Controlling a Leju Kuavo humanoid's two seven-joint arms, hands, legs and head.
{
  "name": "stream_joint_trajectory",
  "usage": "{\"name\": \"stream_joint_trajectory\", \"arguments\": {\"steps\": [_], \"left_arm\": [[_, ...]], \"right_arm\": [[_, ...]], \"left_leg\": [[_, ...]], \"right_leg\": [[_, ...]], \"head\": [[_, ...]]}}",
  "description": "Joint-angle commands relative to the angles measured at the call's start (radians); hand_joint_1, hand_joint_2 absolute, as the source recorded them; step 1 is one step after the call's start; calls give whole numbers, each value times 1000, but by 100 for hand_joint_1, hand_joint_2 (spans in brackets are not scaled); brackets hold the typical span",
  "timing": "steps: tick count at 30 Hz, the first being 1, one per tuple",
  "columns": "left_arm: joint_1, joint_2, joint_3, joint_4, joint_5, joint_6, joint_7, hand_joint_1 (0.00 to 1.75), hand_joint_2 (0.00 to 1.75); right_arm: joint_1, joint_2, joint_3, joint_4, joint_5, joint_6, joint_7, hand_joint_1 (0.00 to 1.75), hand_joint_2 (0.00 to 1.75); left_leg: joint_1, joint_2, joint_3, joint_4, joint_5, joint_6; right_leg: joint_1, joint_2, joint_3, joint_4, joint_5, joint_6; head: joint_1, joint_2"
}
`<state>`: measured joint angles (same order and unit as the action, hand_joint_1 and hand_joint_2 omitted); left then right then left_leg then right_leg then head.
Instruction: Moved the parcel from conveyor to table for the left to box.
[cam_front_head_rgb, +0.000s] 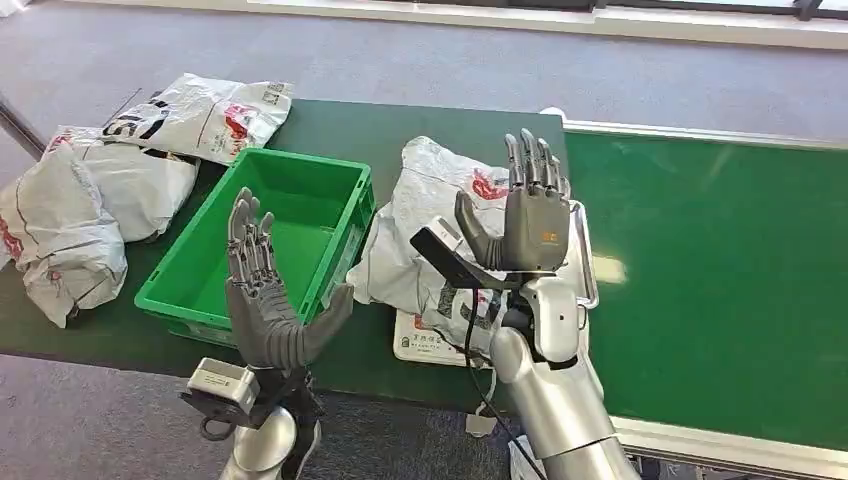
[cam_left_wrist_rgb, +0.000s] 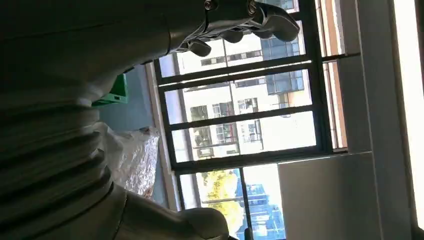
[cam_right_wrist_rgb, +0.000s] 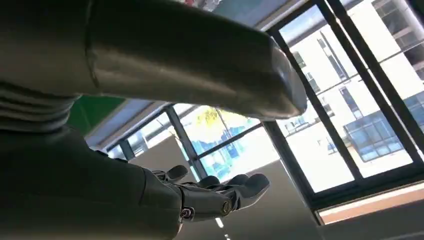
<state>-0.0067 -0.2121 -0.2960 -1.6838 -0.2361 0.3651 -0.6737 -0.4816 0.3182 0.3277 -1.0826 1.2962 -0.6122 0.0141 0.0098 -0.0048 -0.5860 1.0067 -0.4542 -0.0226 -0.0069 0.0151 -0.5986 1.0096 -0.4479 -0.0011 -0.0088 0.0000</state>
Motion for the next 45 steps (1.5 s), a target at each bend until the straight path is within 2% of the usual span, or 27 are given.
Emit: {"name": "stream_joint_trajectory", "arguments": {"steps": [1, 8, 9, 10, 12, 13, 14, 17, 20, 24, 26, 27, 34, 37, 39, 41, 45], "left_arm": [[-30, -14, -31, 33, 2, 9, 6, 0, 175], [-30, -14, -31, 33, 2, 9, 6, 0, 175], [-30, -13, -30, 32, 2, 10, 6, 0, 175], [-28, -4, -28, 28, -27, 22, 3, 0, 175], [-46, 13, -16, 27, -212, 107, 10, 0, 175], [-66, 20, -11, 22, -290, 128, 37, 0, 175], [-97, 28, 7, 10, -420, 128, 85, 0, 175], [-226, 70, 45, 34, -558, 31, 170, 0, 175], [-413, 117, 44, 217, -654, -45, 211, 0, 175], [-598, 135, -43, 447, -715, -188, 240, 0, 175], [-660, 144, -109, 564, -783, -220, 248, 0, 175], [-695, 142, -142, 637, -803, -229, 248, 0, 175], [-856, 104, -260, 911, -781, -302, 199, 0, 175], [-897, 95, -299, 990, -730, -429, 139, 0, 175], [-933, 94, -327, 1073, -627, -638, 63, 0, 175], [-953, 112, -351, 1115, -561, -775, 12, 0, 175], [-959, 123, -375, 1124, -539, -805, -4, 0, 175]], "right_arm": [[-9, -38, 29, -13, -31, 26, -2, 0, 0], [-9, -38, 29, -13, -31, 26, -2, 0, 0], [-3, -31, 26, -27, -112, 48, -42, 0, 0], [28, -38, 13, -112, -433, 65, -237, 0, 0], [81, -65, 10, -264, -596, 47, -376, 0, 0], [114, -83, 7, -340, -618, 32, -398, 0, 0], [164, -102, 0, -453, -659, 1, -440, 0, 175], [273, -135, -11, -675, -741, -76, -525, 0, 175], [322, -125, -38, -782, -743, -86, -578, 0, 175], [311, -115, -44, -817, -718, -86, -571, 0, 175], [301, -122, -41, -797, -716, -86, -568, 0, 175], [297, -119, -47, -778, -713, -86, -573, 0, 175], [286, -107, -91, -736, -727, -86, -605, 0, 175], [287, -111, -99, -730, -732, -86, -607, 0, 175], [280, -115, -98, -709, -744, -86, -608, 0, 175], [273, -110, -100, -690, -755, -86, -612, 0, 175], [271, -108, -102, -683, -759, -86, -618, 0, 175]], "left_leg": [[-1, -2, 1, -1, 1, 1], [-1, -2, 1, -1, 1, 1], [0, -2, 0, -1, 0, 1], [0, -2, 1, -1, 1, 1], [0, -3, 1, -2, 1, 1], [0, -4, 0, -1, 1, 1], [0, -5, -1, 0, 1, 1], [0, -11, -4, 1, 1, 1], [0, -11, -3, 0, 2, 1], [0, -12, -5, 1, 2, 1], [0, -9, -3, 0, 2, 0], [0, -12, -3, -1, 4, 1], [0, -8, -3, 0, 6, -1], [0, -6, -2, 0, 6, -1], [0, -6, -2, -1, 6, -1], [0, -4, -1, -1, 5, -1], [0, -2, -2, 0, 5, -1]], "right_leg": [[0, -4, 2, -1, 0, 1], [0, -4, 2, -1, 0, 0], [0, -3, 1, -1, 0, 0], [0, -4, 2, -2, 0, 1], [0, -5, 2, -2, 0, 1], [0, -6, 2, -1, -1, 1], [0, -7, 1, -1, -1, 0], [1, -12, 0, 0, -2, 1], [0, -12, 0, 0, -1, 1], [0, -14, -1, 1, -1, 0], [0, -11, 0, 0, 0, 0], [0, -14, 1, -2, 1, 0], [0, -10, 0, -1, 3, 0], [0, -7, 0, -1, 4, 0], [0, -7, 0, -2, 4, 0], [0, -5, 0, -1, 5, 0], [0, -2, -1, 0, 5, 0]], "head": [[0, 0], [0, 0], [0, 0], [0, 0], [0, 0], [0, 0], [0, 0], [0, 0], [0, 0], [0, 0], [1, 0], [0, 0], [0, 0], [0, 0], [0, 0], [0, 0], [0, 0]]}}
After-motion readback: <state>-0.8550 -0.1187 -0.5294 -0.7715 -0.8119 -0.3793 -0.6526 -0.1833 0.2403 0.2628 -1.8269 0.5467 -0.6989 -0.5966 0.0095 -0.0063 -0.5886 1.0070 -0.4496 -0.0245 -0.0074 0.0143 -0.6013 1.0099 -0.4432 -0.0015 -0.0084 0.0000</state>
